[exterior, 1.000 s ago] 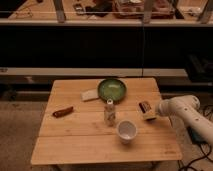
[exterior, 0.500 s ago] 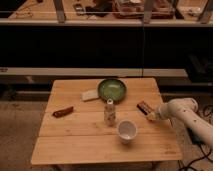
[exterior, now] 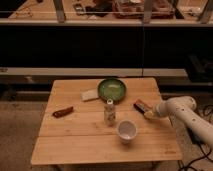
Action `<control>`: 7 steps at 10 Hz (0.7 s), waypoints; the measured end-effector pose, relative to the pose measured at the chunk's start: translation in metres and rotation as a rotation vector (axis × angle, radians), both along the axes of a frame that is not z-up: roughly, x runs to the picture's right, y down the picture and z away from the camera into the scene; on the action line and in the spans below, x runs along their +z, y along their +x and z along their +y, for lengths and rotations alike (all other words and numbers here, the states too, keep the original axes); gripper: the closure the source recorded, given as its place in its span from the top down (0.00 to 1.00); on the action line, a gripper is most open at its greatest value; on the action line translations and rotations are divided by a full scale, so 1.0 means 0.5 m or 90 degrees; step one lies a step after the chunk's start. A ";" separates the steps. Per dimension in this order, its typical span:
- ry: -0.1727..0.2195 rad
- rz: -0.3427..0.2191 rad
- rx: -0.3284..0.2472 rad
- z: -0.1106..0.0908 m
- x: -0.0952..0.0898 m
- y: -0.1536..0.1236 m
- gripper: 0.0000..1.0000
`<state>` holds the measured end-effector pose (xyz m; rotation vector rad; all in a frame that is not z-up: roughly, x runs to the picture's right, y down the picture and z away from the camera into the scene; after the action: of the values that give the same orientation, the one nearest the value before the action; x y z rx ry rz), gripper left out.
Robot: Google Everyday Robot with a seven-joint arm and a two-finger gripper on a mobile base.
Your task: Place the eraser on the white sponge
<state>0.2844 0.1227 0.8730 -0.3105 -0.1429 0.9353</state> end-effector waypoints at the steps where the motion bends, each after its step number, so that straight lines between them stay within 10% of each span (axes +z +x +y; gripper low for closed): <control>1: 0.022 0.000 -0.005 -0.036 -0.021 0.000 0.00; 7: 0.036 0.002 -0.038 -0.163 -0.035 -0.058 0.00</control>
<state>0.2554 0.0410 0.8557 -0.2600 -0.1565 0.8704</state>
